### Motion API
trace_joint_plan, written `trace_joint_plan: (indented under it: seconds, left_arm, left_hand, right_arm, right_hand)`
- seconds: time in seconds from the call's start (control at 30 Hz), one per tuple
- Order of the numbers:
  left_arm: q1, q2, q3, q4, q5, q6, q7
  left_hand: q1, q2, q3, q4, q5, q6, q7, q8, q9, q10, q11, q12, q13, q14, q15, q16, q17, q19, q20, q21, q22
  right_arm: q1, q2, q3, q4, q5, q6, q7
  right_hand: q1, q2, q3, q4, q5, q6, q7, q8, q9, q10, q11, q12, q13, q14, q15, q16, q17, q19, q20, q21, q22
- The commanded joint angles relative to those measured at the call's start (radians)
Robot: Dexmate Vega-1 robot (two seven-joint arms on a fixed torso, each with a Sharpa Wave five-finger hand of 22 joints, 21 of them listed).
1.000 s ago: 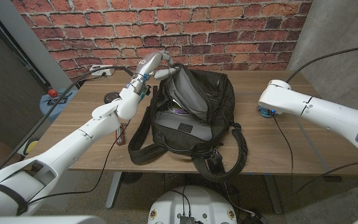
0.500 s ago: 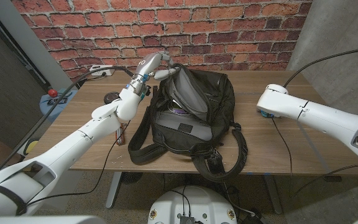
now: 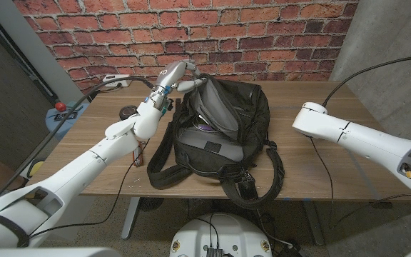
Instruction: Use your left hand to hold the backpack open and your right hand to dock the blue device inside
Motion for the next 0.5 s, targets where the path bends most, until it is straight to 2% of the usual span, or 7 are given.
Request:
trace_joint_plan:
  seconds: [0.03, 0.17, 0.23, 0.5]
  left_arm:
    - [0.007, 0.0, -0.002, -0.006, 0.003, 0.002, 0.001]
    - [0.007, -0.001, -0.002, -0.006, 0.005, 0.002, 0.002]
    - [0.006, -0.002, -0.001, -0.006, 0.007, 0.002, 0.003]
    - [-0.001, -0.01, 0.005, -0.002, 0.011, 0.0, 0.002]
  left_hand:
    - [0.008, 0.015, -0.001, -0.001, -0.003, 0.008, -0.001, 0.006, 0.002, 0.0, -0.007, -0.002, -0.002, 0.001, -0.002, -0.005, 0.005, -0.007, -0.002, -0.002, 0.001]
    - [0.007, 0.015, -0.001, -0.001, -0.003, 0.007, -0.002, 0.006, 0.002, 0.001, -0.009, -0.001, -0.001, 0.002, -0.002, -0.006, 0.006, -0.007, -0.002, -0.002, 0.001]
    - [0.009, 0.015, -0.002, -0.002, -0.004, 0.007, -0.002, 0.005, 0.001, -0.002, -0.009, -0.002, 0.0, 0.002, -0.002, -0.005, 0.009, -0.008, -0.002, -0.002, 0.001]
    - [0.008, 0.016, -0.001, -0.001, -0.005, 0.007, -0.001, 0.005, 0.001, -0.002, -0.009, -0.002, -0.002, 0.004, -0.002, -0.009, 0.009, -0.008, -0.001, -0.002, 0.001]
  right_arm:
    - [-0.036, 0.028, 0.016, 0.02, -0.071, -0.001, -0.019]
    - [-0.048, 0.032, 0.019, 0.024, -0.084, -0.001, -0.027]
    - [-0.06, 0.033, 0.028, 0.019, -0.092, 0.0, -0.036]
    - [-0.097, 0.03, 0.053, -0.001, -0.128, 0.002, -0.071]
  right_hand:
    - [0.02, 0.001, 0.001, -0.006, 0.007, 0.02, -0.007, 0.006, 0.002, 0.022, -0.005, 0.015, 0.006, 0.023, -0.004, 0.01, 0.007, 0.008, -0.007, 0.005, 0.004]
    - [0.028, 0.002, 0.0, -0.006, 0.007, 0.035, -0.011, 0.009, 0.003, 0.034, -0.011, 0.023, 0.01, 0.038, -0.007, 0.017, 0.01, 0.011, -0.011, 0.005, 0.004]
    - [0.033, 0.001, -0.001, -0.005, 0.007, 0.054, -0.023, 0.014, 0.003, 0.044, -0.014, 0.03, 0.013, 0.046, -0.012, 0.021, 0.013, 0.018, -0.017, 0.007, 0.004]
    - [0.073, -0.002, -0.006, -0.008, 0.005, 0.122, -0.051, 0.024, 0.001, 0.111, -0.048, 0.071, 0.03, 0.114, -0.062, 0.053, 0.028, 0.06, -0.048, 0.016, 0.005]
